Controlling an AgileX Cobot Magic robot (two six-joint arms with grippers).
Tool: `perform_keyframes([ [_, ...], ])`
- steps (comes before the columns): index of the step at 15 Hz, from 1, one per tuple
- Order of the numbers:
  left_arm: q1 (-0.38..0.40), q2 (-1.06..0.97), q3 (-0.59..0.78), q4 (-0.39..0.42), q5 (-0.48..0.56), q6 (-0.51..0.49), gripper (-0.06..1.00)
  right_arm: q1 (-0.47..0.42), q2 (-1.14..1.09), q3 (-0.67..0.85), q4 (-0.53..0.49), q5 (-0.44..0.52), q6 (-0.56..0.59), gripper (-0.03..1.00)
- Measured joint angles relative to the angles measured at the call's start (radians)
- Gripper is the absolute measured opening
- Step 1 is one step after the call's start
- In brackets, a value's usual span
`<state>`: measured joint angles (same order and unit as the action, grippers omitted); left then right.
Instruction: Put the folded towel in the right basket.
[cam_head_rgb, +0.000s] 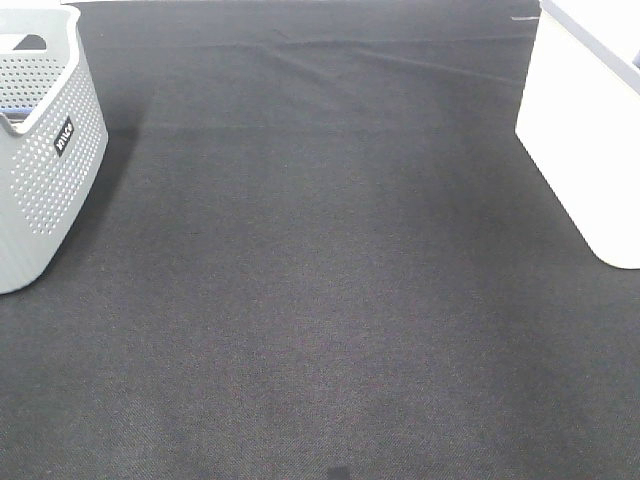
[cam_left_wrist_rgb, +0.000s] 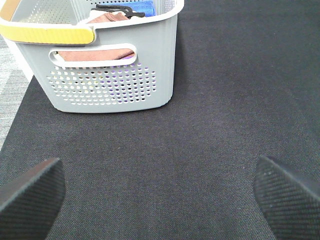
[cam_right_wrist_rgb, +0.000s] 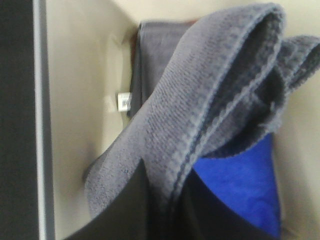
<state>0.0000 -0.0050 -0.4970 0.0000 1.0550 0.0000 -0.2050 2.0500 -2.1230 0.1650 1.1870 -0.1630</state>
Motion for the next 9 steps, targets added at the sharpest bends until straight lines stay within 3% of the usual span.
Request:
perform_keyframes([
  [2,0.000,0.000,0.000,0.000,0.000,0.000,0.97,0.000,0.053,0.000,0.009,0.019,0.000,0.13],
  [3,0.000,0.000,0.000,0.000,0.000,0.000,0.97,0.000,0.071,0.000,0.009,0.018,0.003,0.22],
  [6,0.000,0.000,0.000,0.000,0.000,0.000,0.97,0.000,0.079,0.000,0.011,0.008,0.011,0.75],
  [7,0.000,0.000,0.000,0.000,0.000,0.000,0.97,0.000,0.076,0.000,0.022,0.009,0.008,0.82],
  [9,0.000,0.000,0.000,0.000,0.000,0.000,0.97,0.001,0.043,0.000,0.100,0.027,-0.001,0.86],
])
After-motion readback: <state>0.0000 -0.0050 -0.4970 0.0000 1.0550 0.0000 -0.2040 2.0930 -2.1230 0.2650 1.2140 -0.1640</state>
